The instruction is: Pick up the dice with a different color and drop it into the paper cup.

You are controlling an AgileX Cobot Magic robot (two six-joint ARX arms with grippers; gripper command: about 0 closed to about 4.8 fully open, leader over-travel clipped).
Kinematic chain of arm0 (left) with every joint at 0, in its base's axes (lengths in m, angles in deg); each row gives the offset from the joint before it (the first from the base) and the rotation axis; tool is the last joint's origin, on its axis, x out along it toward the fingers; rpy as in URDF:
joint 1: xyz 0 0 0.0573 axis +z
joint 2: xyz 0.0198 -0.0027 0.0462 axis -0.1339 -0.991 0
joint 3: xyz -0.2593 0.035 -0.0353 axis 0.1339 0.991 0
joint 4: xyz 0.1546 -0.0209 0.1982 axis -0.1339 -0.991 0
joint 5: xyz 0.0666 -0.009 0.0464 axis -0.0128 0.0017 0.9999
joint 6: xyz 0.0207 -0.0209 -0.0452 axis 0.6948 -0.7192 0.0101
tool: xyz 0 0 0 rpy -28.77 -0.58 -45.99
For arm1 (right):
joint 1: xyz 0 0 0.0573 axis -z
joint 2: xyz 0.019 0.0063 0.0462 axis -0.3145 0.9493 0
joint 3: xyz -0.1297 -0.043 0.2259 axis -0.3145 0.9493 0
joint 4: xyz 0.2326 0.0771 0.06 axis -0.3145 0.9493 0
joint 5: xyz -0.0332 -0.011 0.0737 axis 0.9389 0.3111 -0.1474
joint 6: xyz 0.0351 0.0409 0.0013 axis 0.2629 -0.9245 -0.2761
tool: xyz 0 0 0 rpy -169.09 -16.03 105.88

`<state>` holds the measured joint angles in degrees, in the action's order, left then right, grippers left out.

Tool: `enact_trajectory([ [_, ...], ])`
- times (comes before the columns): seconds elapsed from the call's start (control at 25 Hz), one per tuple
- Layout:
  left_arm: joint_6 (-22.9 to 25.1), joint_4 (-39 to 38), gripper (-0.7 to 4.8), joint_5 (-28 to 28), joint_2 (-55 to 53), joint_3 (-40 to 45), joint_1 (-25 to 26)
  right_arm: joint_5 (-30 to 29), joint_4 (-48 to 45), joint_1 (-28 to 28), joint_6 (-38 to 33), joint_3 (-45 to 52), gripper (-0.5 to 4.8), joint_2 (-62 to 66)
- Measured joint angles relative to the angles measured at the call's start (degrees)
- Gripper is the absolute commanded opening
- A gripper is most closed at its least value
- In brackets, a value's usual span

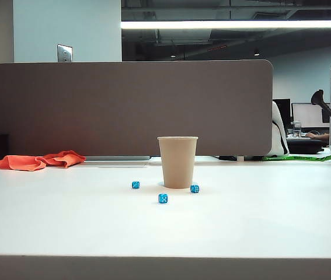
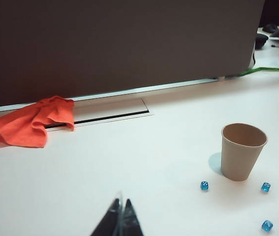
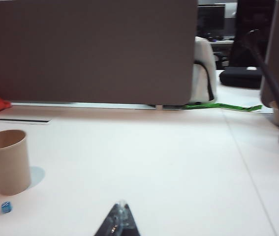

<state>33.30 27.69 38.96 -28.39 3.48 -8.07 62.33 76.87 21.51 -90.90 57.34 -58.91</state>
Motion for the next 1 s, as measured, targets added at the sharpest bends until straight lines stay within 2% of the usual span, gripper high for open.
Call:
enact_trajectory([
  [0.2, -0.96, -0.79, -0.06, 0.68, 3.63, 2.34, 0.0, 2.49, -0.48, -1.03, -0.04, 0.39, -0.02, 0.0],
  [0.68, -1.16, -3.67, -0.06, 1.79, 5.27, 3.85, 0.0, 2.69, 1.11, -1.05, -0.04, 1.07, -0.01, 0.04],
  [0.88, -1.6, -4.2, -0.06, 2.97, 7.48, 7.8, 0.0, 2.69, 1.09, -1.05, -0.02, 1.07, -0.01, 0.02],
  [1.0, -2.93, -4.61, -0.06, 2.99, 13.14, 11.06, 0.0, 2.64, 1.09, -1.05, -0.02, 1.07, -0.01, 0.02],
])
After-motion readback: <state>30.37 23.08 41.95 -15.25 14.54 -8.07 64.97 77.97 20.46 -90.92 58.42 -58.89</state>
